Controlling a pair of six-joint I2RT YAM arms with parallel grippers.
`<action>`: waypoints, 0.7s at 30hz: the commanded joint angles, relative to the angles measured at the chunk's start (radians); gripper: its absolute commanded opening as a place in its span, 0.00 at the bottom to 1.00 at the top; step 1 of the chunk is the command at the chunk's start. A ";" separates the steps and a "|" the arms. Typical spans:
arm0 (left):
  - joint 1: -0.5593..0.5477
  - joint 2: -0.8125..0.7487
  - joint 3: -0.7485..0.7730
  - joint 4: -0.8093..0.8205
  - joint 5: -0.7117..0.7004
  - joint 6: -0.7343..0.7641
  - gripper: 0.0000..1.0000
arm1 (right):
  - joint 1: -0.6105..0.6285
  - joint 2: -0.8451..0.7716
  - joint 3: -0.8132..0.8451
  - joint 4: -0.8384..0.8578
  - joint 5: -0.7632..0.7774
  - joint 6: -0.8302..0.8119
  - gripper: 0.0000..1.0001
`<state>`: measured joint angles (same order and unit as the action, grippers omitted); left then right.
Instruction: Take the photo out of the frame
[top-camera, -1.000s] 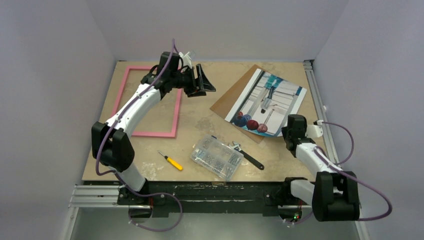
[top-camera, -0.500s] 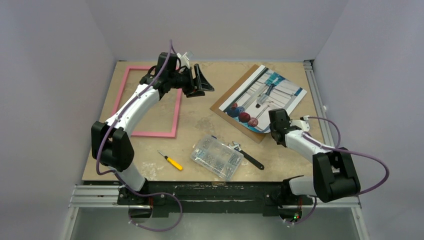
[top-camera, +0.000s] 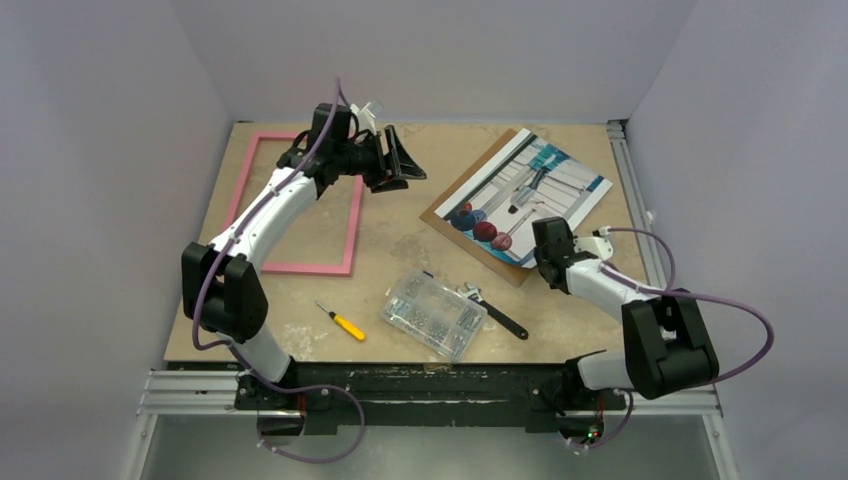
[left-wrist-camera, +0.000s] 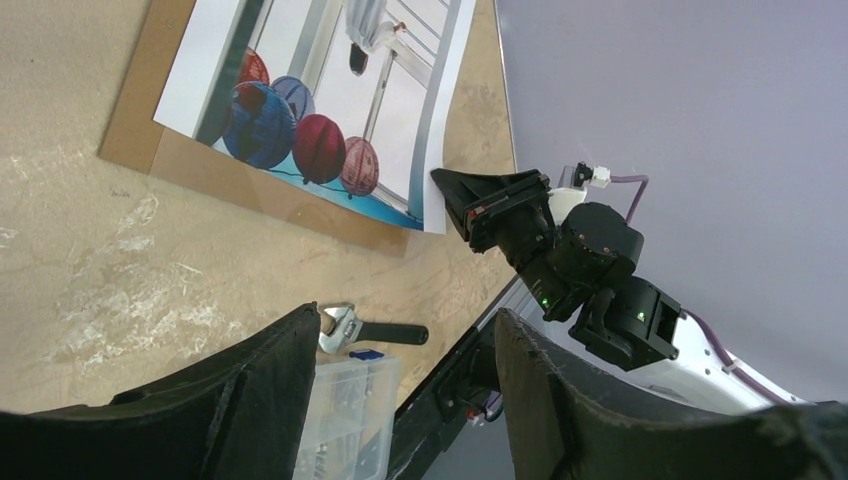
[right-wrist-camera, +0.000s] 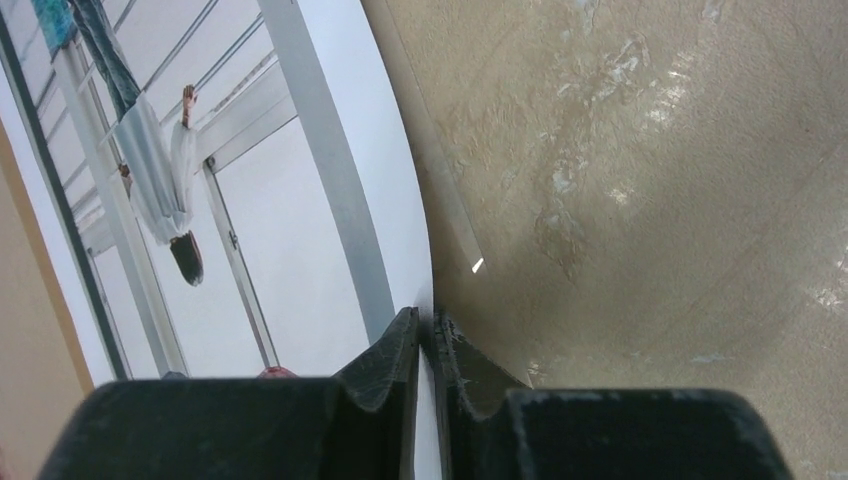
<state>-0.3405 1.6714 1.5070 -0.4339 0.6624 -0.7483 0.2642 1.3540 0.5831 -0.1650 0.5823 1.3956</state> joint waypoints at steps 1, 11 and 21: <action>0.009 -0.028 -0.009 0.034 0.012 0.000 0.62 | 0.013 -0.020 0.012 -0.030 0.006 -0.053 0.19; 0.008 -0.025 -0.003 0.005 -0.020 0.044 0.62 | 0.013 -0.165 0.099 -0.389 0.027 -0.260 0.70; -0.113 -0.185 0.042 -0.127 -0.325 0.295 0.65 | 0.013 -0.532 0.158 -0.542 -0.300 -0.752 0.92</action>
<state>-0.3706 1.6314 1.5070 -0.5098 0.5129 -0.6170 0.2745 0.9314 0.6739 -0.6113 0.4530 0.8787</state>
